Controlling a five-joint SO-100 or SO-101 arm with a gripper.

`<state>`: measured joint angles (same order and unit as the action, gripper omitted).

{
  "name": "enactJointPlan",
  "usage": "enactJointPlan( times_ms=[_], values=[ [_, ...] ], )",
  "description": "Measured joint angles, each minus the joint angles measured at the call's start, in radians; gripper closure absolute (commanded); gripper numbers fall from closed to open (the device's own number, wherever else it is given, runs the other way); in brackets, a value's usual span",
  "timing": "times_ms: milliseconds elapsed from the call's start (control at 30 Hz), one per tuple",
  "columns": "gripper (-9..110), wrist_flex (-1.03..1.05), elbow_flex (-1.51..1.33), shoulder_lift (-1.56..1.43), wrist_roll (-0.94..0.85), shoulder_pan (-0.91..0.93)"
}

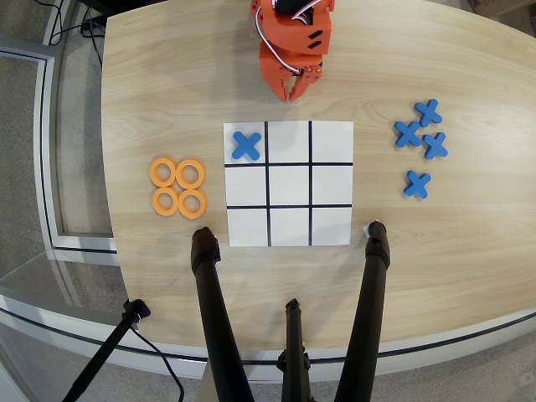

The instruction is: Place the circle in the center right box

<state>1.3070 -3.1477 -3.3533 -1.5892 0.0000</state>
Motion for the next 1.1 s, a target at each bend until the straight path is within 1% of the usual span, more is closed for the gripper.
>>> enactJointPlan(
  times_ms=[133, 300, 400, 567, 600, 800, 1033, 1100],
  values=[
    [90, 0.046, 0.035, 0.040, 0.006, -0.002],
    [90, 0.055, 0.043, 0.041, 0.006, 0.002],
    [88, 0.061, 0.051, 0.049, 0.006, 0.002],
    [88, 0.071, 0.187, 0.137, 0.025, 0.002],
    [86, 0.071, 0.225, 0.161, 0.032, 0.002],
    [86, -0.026, 0.448, 0.360, 0.078, 0.072],
    [86, -0.195, 0.657, 0.703, 0.104, 0.186],
    [81, -0.236, 0.699, 0.788, 0.104, 0.221]
  ],
)
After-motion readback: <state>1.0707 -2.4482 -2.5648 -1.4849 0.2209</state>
